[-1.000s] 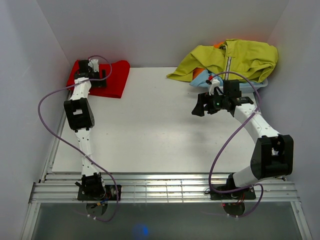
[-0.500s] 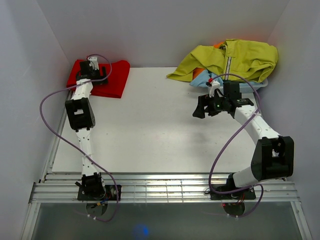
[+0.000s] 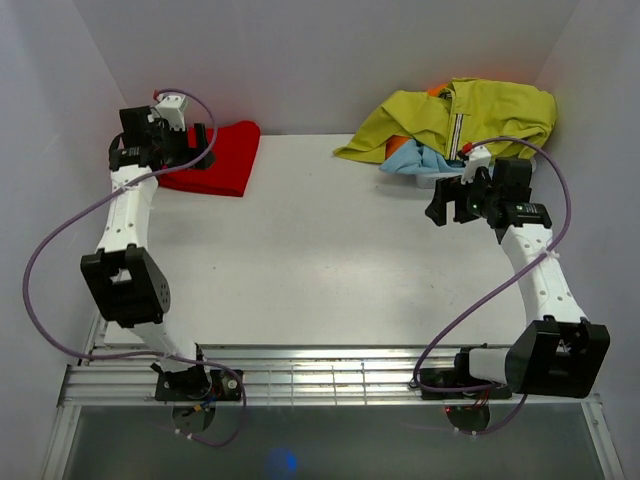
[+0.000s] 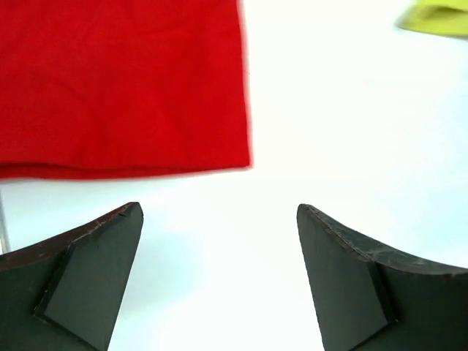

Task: Fold and stack the trousers
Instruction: Neatly place the folded trousers to the corner

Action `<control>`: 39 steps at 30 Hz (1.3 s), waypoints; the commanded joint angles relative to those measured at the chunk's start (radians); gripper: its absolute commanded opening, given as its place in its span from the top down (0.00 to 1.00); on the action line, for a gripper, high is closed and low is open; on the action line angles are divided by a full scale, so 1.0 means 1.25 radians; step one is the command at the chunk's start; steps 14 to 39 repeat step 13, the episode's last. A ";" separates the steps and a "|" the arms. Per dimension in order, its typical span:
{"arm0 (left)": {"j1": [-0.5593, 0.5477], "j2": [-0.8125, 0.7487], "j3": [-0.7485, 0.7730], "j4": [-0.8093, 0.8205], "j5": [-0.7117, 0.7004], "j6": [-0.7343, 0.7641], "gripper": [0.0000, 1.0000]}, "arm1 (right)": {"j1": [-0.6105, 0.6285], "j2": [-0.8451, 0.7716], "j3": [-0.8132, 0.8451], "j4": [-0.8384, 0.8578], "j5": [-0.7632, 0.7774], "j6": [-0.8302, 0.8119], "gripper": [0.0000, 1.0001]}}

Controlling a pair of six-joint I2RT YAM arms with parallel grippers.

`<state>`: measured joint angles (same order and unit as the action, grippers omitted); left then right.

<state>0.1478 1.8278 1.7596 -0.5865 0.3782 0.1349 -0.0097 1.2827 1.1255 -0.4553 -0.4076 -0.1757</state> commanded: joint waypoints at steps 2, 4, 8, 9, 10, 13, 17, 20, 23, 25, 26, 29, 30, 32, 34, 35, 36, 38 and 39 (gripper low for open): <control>-0.003 -0.178 -0.252 -0.085 0.120 0.022 0.02 | -0.034 -0.079 -0.039 -0.074 0.030 -0.070 0.10; -0.004 -0.271 -0.331 -0.078 0.121 0.022 0.02 | -0.036 -0.134 -0.066 -0.093 0.041 -0.086 0.10; -0.004 -0.400 -0.481 -0.082 0.117 0.037 0.02 | -0.038 -0.211 -0.126 -0.129 0.060 -0.124 0.10; -0.004 -0.421 -0.520 -0.084 0.115 0.039 0.02 | -0.038 -0.225 -0.147 -0.134 0.068 -0.129 0.10; -0.004 -0.442 -0.535 -0.089 0.113 0.045 0.02 | -0.038 -0.252 -0.155 -0.140 0.072 -0.132 0.10; -0.003 -0.499 -0.565 -0.106 0.133 0.037 0.02 | -0.038 -0.287 -0.176 -0.158 0.092 -0.140 0.10; -0.003 -0.499 -0.565 -0.106 0.133 0.037 0.02 | -0.038 -0.287 -0.176 -0.158 0.092 -0.140 0.10; -0.003 -0.499 -0.565 -0.106 0.133 0.037 0.02 | -0.038 -0.287 -0.176 -0.158 0.092 -0.140 0.10; -0.003 -0.499 -0.565 -0.106 0.133 0.037 0.02 | -0.038 -0.287 -0.176 -0.158 0.092 -0.140 0.10; -0.003 -0.499 -0.565 -0.106 0.133 0.037 0.02 | -0.038 -0.287 -0.176 -0.158 0.092 -0.140 0.10; -0.003 -0.499 -0.565 -0.106 0.133 0.037 0.02 | -0.038 -0.287 -0.176 -0.158 0.092 -0.140 0.10; -0.003 -0.499 -0.565 -0.106 0.133 0.037 0.02 | -0.038 -0.287 -0.176 -0.158 0.092 -0.140 0.10; -0.003 -0.499 -0.565 -0.106 0.133 0.037 0.02 | -0.038 -0.287 -0.176 -0.158 0.092 -0.140 0.10; -0.003 -0.499 -0.565 -0.106 0.133 0.037 0.02 | -0.038 -0.287 -0.176 -0.158 0.092 -0.140 0.10; -0.003 -0.499 -0.565 -0.106 0.133 0.037 0.02 | -0.038 -0.287 -0.176 -0.158 0.092 -0.140 0.10; -0.003 -0.499 -0.565 -0.106 0.133 0.037 0.02 | -0.038 -0.287 -0.176 -0.158 0.092 -0.140 0.10; -0.003 -0.499 -0.565 -0.106 0.133 0.037 0.02 | -0.038 -0.287 -0.176 -0.158 0.092 -0.140 0.10; -0.003 -0.499 -0.565 -0.106 0.133 0.037 0.02 | -0.038 -0.287 -0.176 -0.158 0.092 -0.140 0.10; -0.003 -0.499 -0.565 -0.106 0.133 0.037 0.02 | -0.038 -0.287 -0.176 -0.158 0.092 -0.140 0.10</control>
